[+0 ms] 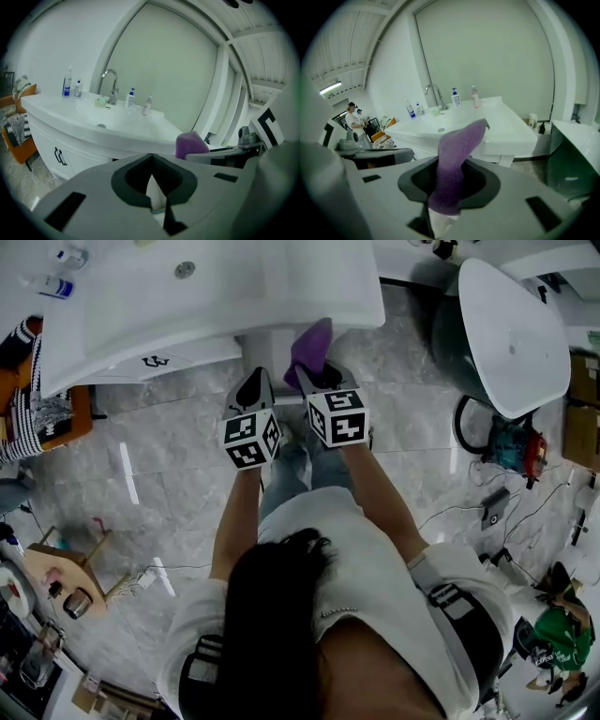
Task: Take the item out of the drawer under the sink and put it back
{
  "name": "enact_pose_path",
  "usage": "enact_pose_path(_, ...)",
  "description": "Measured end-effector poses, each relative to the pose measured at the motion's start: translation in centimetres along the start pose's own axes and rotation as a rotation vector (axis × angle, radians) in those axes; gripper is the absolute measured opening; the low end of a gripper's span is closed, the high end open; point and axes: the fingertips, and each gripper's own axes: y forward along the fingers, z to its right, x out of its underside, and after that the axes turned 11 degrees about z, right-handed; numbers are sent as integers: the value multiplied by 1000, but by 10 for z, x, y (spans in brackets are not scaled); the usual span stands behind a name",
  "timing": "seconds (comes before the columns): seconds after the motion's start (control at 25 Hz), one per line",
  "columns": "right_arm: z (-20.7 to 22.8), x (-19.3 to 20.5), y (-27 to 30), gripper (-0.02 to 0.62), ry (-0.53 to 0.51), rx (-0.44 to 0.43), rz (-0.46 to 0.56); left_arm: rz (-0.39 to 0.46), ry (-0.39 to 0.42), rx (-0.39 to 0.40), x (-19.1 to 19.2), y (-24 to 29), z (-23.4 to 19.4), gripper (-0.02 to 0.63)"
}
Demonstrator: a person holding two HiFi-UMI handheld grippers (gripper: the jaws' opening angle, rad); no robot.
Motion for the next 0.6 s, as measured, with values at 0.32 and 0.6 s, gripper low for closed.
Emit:
enact_pose_path(0.32,-11,-48,-36,129,-59,-1,163,89,73,51,-37,-21,35,3)
enact_pose_path(0.6,-21,-72,-58,129,-100,6,249,140,51,70,-60,-36,44,3)
